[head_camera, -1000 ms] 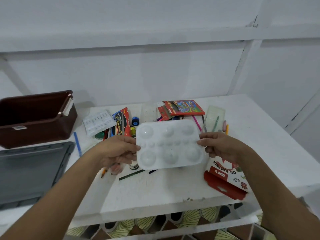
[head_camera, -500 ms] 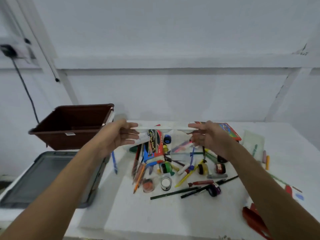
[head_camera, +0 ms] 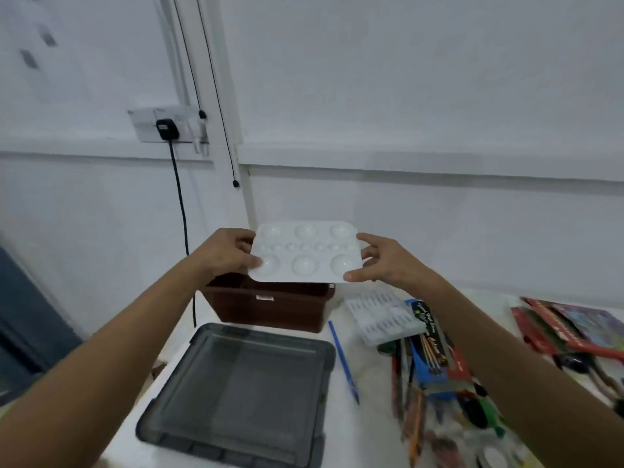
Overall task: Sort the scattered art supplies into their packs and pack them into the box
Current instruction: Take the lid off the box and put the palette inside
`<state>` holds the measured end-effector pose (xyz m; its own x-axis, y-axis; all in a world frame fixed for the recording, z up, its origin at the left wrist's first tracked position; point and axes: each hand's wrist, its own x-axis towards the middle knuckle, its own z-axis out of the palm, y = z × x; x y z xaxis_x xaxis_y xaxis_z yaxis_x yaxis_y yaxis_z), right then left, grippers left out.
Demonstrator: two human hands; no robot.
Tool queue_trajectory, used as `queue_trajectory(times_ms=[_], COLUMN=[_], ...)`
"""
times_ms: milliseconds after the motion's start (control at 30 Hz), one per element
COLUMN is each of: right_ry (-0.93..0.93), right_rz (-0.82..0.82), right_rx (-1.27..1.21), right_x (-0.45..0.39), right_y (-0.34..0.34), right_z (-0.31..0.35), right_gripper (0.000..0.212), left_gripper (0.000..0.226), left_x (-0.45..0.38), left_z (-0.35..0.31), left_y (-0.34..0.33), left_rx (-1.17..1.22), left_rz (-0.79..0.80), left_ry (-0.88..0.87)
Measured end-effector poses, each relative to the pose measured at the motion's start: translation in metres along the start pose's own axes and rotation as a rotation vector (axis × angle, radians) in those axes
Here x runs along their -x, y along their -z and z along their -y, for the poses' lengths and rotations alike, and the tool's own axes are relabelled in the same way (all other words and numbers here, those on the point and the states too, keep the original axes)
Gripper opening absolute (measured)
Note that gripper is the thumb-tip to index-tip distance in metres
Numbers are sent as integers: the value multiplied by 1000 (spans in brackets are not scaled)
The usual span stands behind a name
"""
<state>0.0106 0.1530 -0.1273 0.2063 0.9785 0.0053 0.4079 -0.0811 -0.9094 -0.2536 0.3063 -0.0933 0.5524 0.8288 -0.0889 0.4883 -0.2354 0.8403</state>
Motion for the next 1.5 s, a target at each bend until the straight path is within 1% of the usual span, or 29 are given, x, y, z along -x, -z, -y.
queue_trajectory(times_ms=[67,133,167,267,300,367,467,567,633,733,800,867,1000,1133,1200,1267,1333,1433,1500], right_ry=[5,14,10,-27,-34,-49,-57,-63,-66,-82,-97,-118,-127,-124,-103,-98,-96,-70,-57], right_rz=[1,29,44,41,30,0,1,87,170,277,335,373,400,396,390,377,358,287,213], right_rx=[27,86,125,267,331,499,758,984,1126,1245,1275,1279,1319,1311,1306,1279,1247,1167,1072], right_x=[-31,-57,-69,-100,-107,-117,-120,-124,-130,-138,-142,-145,-148,-148,-147,-146,-146,-144,-141], right_y=[-20,-38,-46,-63,-66,-70,-73,-76,-77,-80,-82,-83,-84,-85,-85,-85,-85,-83,-82], right_z=[5,3,0,-12,-16,-23,-28,-35,-40,-43,-42,-40,-37,-33,-35,-36,-37,-40,-43], right_gripper=[83,82,85,106,109,106,92,85,88,88,85,85,85,85,82,78,77,83,90], left_gripper=[45,51,54,66,72,78,89,94,93,92,96,94,79,75,70,69,73,76,68], left_x=[-18,-38,-47,-71,-78,-91,-106,-120,-126,-132,-135,-138,-146,-150,-151,-152,-152,-151,-149], left_z=[12,27,36,63,71,83,97,105,105,104,104,107,111,114,116,119,123,126,124], left_y=[22,39,47,61,63,61,53,46,42,32,23,14,7,5,1,-3,-7,-7,-2], left_rx=[-56,-120,-158,-251,-267,-279,-372,-515,-632,-745,-793,-857,-936,-1024,-1054,-1038,-994,-918,-879], left_rz=[-15,-30,-28,22,42,92,161,217,252,313,378,420,421,436,446,450,437,401,345], left_ry=[10,11,5,-7,-9,-14,-17,-1,15,43,74,87,95,87,100,106,98,65,-26])
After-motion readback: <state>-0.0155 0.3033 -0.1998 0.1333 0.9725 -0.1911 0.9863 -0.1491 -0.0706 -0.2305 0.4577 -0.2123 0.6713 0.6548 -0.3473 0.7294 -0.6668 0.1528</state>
